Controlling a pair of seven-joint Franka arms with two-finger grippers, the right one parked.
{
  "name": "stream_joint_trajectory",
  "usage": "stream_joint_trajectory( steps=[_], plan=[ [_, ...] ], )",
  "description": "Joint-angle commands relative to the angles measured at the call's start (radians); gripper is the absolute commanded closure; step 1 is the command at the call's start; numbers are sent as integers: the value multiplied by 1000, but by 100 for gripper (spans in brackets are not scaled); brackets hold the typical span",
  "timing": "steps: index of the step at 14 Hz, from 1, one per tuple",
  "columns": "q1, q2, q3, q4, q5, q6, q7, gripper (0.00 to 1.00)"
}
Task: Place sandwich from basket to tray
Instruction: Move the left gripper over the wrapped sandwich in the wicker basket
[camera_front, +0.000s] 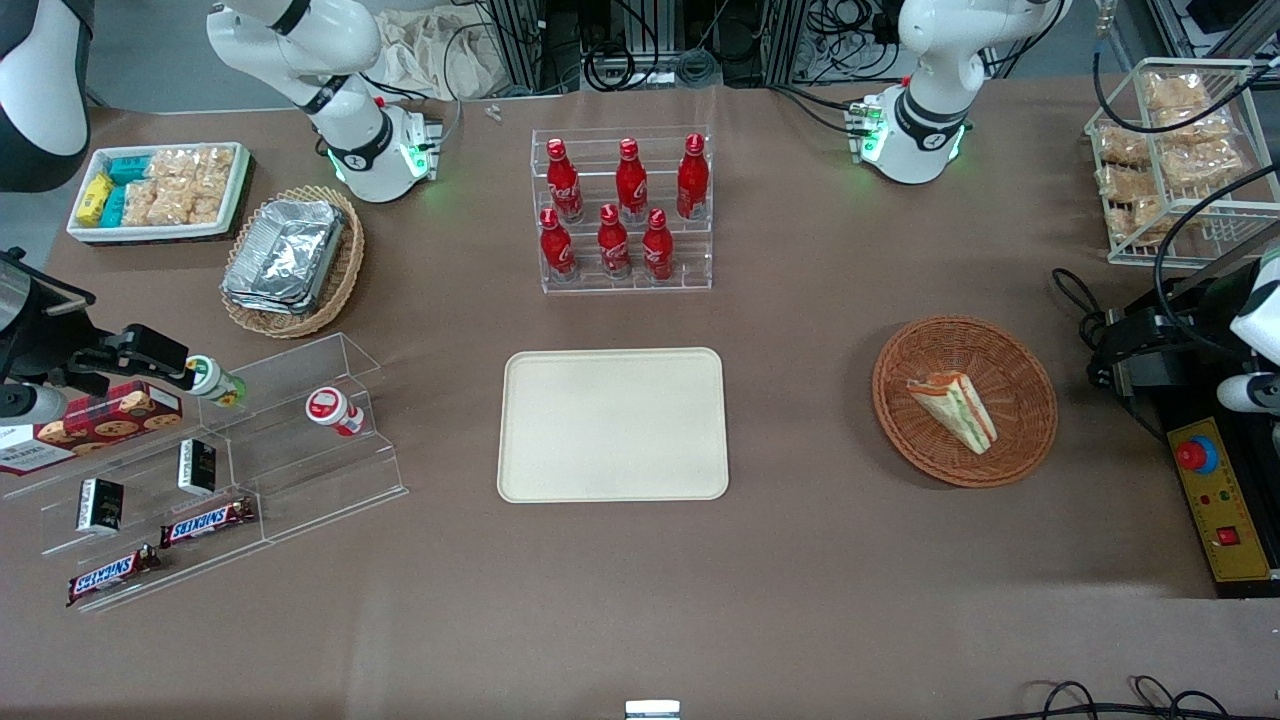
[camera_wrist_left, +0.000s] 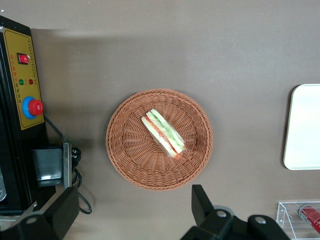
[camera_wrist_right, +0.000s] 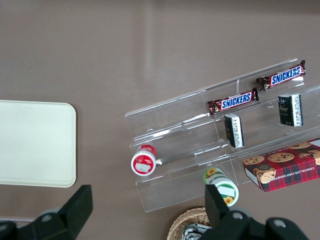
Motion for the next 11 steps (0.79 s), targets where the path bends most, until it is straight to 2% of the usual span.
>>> stream_joint_trajectory(
  steps=[1,5,8,11],
  plan=[
    [0,2,-6,24,5,-20,-21,0],
    [-6,7,-7,5,-1,-25,-68,0],
    [-15,-5,-24,-135,-6,0,-164,0],
    [-15,-62,-29,-321,-15,159,-188,0]
  ],
)
